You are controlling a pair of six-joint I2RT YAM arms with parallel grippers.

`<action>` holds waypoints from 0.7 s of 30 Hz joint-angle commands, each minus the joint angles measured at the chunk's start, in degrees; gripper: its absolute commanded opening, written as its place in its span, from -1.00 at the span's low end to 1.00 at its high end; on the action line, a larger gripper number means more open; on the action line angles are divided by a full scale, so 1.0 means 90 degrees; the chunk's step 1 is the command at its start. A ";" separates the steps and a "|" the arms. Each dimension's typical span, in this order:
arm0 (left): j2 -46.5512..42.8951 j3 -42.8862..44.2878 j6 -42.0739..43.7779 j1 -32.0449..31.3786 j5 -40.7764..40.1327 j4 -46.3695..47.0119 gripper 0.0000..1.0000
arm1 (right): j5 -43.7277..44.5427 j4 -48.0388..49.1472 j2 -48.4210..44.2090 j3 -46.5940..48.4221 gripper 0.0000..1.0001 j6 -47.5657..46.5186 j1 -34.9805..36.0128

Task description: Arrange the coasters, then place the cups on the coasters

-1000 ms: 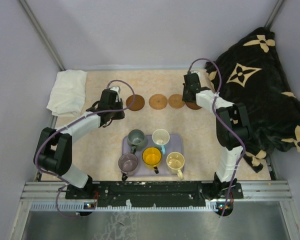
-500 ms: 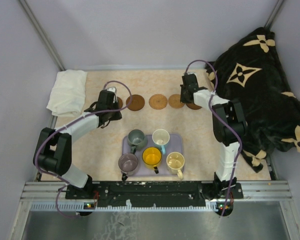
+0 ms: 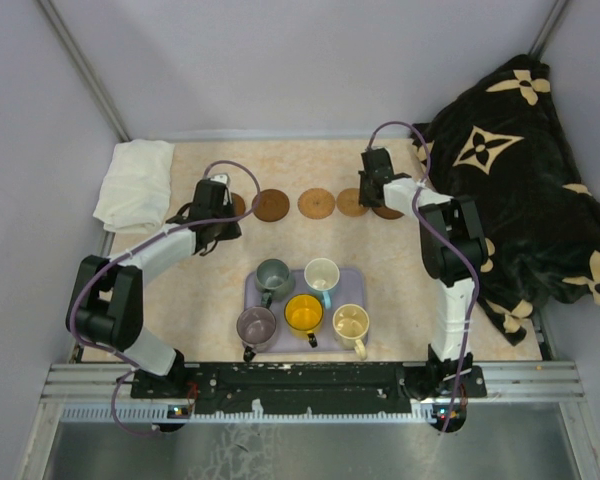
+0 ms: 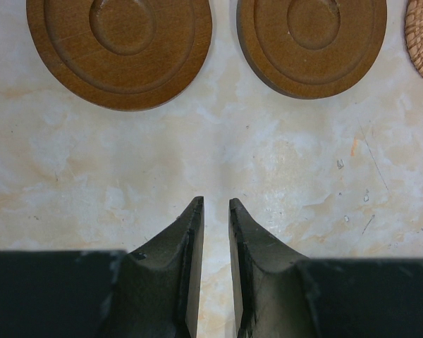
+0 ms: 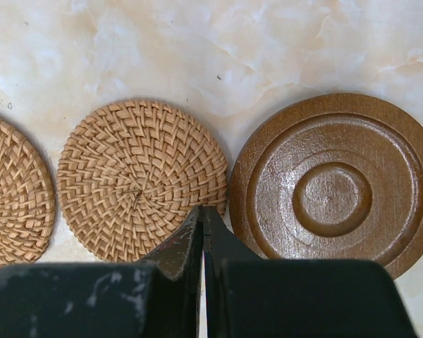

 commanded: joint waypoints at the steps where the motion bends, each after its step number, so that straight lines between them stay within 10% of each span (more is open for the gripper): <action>1: 0.0038 0.0091 -0.0081 0.0049 0.0047 0.0020 -0.46 | 0.0221 0.0054 -0.0068 0.0193 -1.00 -0.0118 0.0011; 21: 0.0132 0.0098 -0.0107 0.0066 0.0079 0.0020 -0.46 | 0.0582 0.0066 -0.0119 0.0081 -1.00 -0.0141 -0.0052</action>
